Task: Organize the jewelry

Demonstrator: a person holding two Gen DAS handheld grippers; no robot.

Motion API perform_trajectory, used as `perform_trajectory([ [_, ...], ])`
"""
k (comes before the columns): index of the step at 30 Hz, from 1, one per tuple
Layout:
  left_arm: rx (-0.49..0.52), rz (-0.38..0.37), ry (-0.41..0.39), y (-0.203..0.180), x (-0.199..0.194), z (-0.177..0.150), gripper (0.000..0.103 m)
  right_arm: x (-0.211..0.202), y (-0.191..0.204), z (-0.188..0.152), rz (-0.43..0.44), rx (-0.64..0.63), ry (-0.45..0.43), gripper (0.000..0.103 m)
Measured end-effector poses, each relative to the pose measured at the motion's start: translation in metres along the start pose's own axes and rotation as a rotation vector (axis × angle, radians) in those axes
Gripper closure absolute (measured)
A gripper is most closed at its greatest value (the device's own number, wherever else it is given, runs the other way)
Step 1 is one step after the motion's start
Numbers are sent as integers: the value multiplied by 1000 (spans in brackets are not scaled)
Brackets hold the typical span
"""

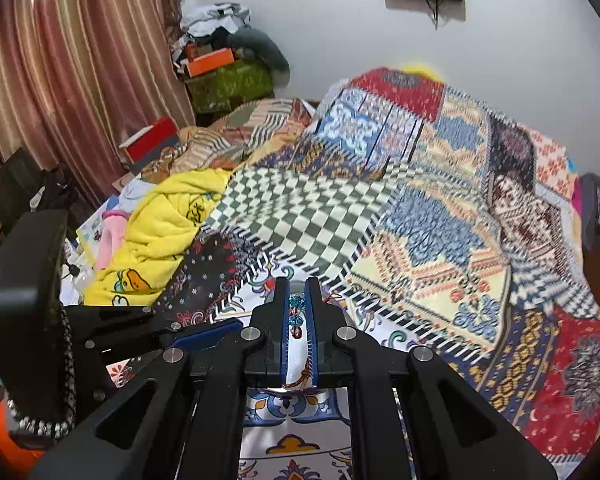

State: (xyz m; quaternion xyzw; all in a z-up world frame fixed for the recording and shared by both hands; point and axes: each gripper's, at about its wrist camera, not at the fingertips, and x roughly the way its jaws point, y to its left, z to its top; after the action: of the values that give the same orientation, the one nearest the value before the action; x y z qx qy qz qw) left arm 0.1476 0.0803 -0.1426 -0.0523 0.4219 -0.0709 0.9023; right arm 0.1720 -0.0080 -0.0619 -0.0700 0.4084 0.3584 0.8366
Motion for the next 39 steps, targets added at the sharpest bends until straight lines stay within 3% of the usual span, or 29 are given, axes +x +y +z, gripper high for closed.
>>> perform_trajectory([
  [15,28,-5,19,0,16,-3,90,52,-8,-9,21,40,120,96],
  [26,22,5,37,3,14,-6,90,54,-16,-14,50,74,161,96],
  [28,16,8,46,4,13,-7,90,52,-18,-14,59,82,174,90],
  [30,11,14,48,5,11,-7,87,48,-20,-15,62,91,179,68],
  [32,9,20,43,4,6,-8,80,39,-22,-15,56,96,156,57],
  [35,5,43,20,4,-4,-7,67,25,-22,-15,34,77,131,56],
  [39,-3,58,0,1,-19,-4,63,1,-26,-16,12,68,93,56],
])
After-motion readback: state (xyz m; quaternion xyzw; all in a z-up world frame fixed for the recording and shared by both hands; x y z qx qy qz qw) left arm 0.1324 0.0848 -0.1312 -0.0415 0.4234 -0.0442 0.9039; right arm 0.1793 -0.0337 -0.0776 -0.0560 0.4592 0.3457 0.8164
